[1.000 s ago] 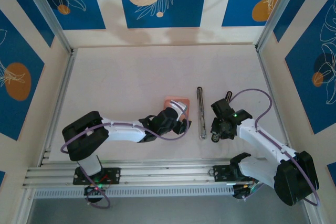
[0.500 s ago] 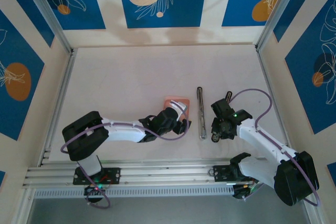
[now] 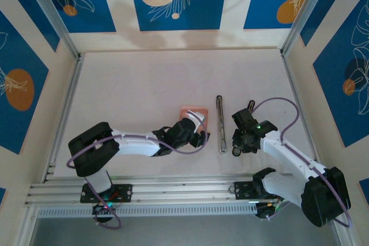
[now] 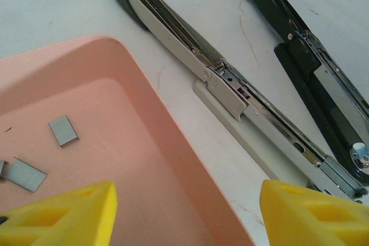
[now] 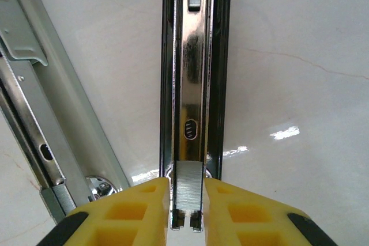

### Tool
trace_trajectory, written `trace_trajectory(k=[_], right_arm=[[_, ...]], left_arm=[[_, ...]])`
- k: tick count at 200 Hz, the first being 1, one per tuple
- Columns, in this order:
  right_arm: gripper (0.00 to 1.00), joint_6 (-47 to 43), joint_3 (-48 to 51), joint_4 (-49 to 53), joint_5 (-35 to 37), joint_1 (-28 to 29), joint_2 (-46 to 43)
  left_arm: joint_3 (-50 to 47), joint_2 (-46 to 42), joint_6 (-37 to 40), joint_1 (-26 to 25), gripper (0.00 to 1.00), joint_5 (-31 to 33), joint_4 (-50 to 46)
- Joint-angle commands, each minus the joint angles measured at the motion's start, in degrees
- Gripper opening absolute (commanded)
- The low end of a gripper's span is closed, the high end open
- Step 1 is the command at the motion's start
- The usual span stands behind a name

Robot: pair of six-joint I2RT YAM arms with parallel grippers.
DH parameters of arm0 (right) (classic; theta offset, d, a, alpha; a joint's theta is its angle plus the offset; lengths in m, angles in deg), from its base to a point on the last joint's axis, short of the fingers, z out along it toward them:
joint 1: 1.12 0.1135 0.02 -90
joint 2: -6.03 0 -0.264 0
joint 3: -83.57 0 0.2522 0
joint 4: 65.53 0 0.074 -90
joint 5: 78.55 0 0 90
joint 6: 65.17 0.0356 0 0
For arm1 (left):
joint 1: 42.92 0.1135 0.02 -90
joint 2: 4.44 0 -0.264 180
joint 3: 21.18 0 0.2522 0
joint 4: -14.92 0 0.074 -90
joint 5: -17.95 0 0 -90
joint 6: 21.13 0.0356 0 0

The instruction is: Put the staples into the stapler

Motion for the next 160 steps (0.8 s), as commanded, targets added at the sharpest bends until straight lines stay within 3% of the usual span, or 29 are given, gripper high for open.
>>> trace_trajectory(k=[1,45,78,109,160], right_arm=[[0.24,0.41,0.34,1.07,-1.19,0.21,-1.22],[0.28,-1.84,-1.63,0.25,-5.00,-2.75,-5.09],[0.38,-6.58,-3.96,-4.52,-11.03,-4.85,-4.09],[0.47,-11.12,-8.58,-7.27,-13.30,-5.15,4.08],[0.58,-16.85,-18.16,-10.61,-11.15,-5.89,22.81]], left_arm=[[1.77,0.04,-0.25,0.45,0.66,-0.21,-1.10],[0.49,-0.66,-1.95,1.01,0.67,-0.27,0.18],[-1.91,-1.51,-7.09,3.94,0.67,-2.52,2.73],[-2.12,-2.07,-8.59,6.67,0.67,-3.96,2.47],[-1.26,-2.95,-9.30,11.15,0.67,-4.12,-0.24]])
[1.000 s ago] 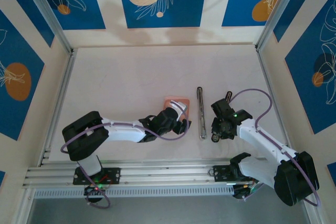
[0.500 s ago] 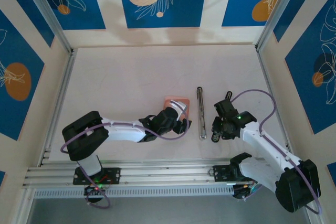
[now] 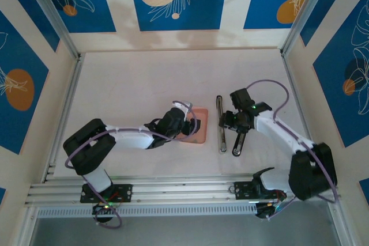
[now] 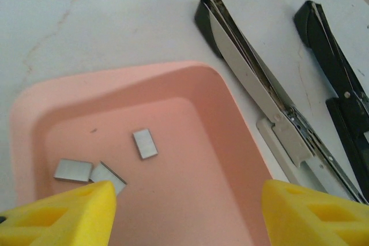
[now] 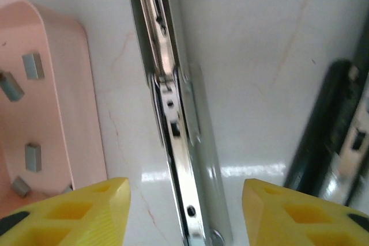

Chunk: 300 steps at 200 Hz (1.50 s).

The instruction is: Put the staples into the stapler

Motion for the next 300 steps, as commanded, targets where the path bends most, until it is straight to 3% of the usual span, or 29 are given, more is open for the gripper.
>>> trace_trajectory(k=[1,71,150,192,300], right_arm=[[0.58,-4.58,-4.74,-1.94,-0.11,-0.85,7.26],[0.59,-11.14,-17.66,-5.41,-0.45,-4.25,27.99],[0.37,-13.31,-28.13,-7.23,-2.74,-5.67,40.19],[0.23,-13.71,-25.85,-9.82,-2.66,-4.51,36.94],[0.11,-14.88,-6.92,-27.48,-1.45,0.77,16.43]], left_arm=[[0.48,-1.55,-1.42,2.17,0.67,-1.00,-1.64],[6.24,0.02,0.39,5.88,0.67,0.03,-9.32],[9.39,1.92,1.29,7.94,0.67,-0.26,-12.03],[9.44,1.48,2.03,8.17,0.67,-0.27,-12.57],[4.05,-4.53,1.39,8.22,0.66,-1.37,-10.09]])
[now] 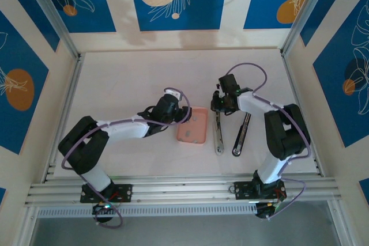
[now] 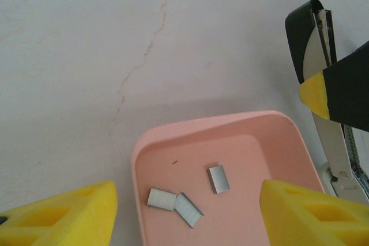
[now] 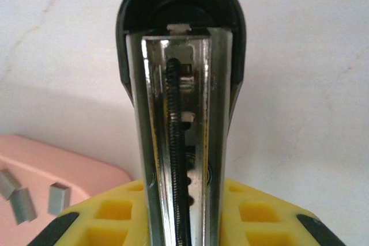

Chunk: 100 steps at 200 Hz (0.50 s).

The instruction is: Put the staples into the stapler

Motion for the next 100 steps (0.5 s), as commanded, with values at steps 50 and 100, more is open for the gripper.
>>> trace_trajectory(k=[50,100], right_arm=[[0.10,-3.64,13.66,-21.03,-3.12,1.71,-11.63],[0.11,-6.67,23.59,-33.40,-5.39,2.40,-18.65]], left_arm=[[-3.63,-5.45,0.82,0.53,0.66,-0.43,1.70],[-4.77,-7.39,1.45,0.07,0.66,0.10,1.70]])
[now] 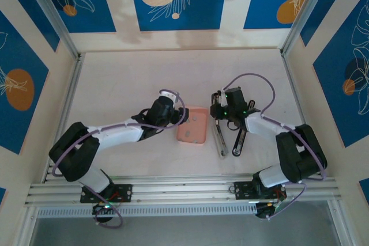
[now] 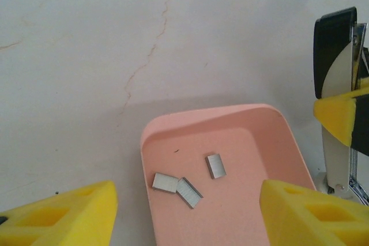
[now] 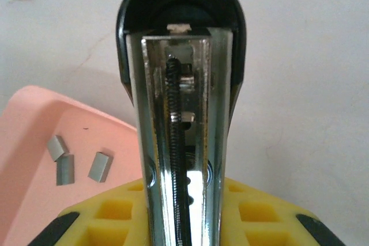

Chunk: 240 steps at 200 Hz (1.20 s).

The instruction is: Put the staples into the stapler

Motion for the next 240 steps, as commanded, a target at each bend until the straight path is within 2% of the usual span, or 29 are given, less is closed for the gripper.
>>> trace_trajectory(k=[1,58,84,109,129,157,171,193,219,240], right_arm=[[0.11,-2.71,3.85,-11.41,-2.95,0.48,-4.48],[0.11,-7.06,13.07,-20.10,-5.93,1.37,-11.15],[0.11,-9.38,17.03,-24.27,-8.68,1.88,-14.19],[0.12,-11.87,18.41,-24.76,-12.20,2.19,-15.59],[0.12,-13.77,19.85,-26.42,-14.59,2.24,-16.81],[0.12,-17.17,22.03,-29.15,-20.57,2.49,-18.92],[0.12,-18.73,22.54,-29.02,-23.32,2.71,-20.17],[0.11,-20.91,23.34,-28.63,-26.64,3.18,-22.61],[0.11,-22.79,24.57,-28.26,-29.20,3.85,-24.78],[0.11,-24.36,25.54,-28.15,-30.35,4.69,-26.13]], left_arm=[[-1.08,-2.00,1.42,0.08,0.66,0.07,1.46],[-2.00,-2.38,2.69,-0.51,0.66,0.05,2.29],[-2.54,-3.58,9.98,-0.49,0.67,-0.80,3.52],[-5.61,-5.66,16.93,-0.53,0.67,-3.01,8.71],[-8.21,-6.65,21.46,-0.41,0.68,-8.52,14.05],[-11.35,-7.59,28.51,-0.30,0.68,-22.89,21.49],[-12.41,-8.06,29.27,-0.27,0.68,-26.51,23.62],[-11.96,-8.19,31.33,0.14,0.70,-33.56,22.00],[-9.75,-8.29,35.74,0.34,0.70,-41.37,15.79],[-10.24,-9.30,36.78,0.52,0.67,-43.67,16.46]])
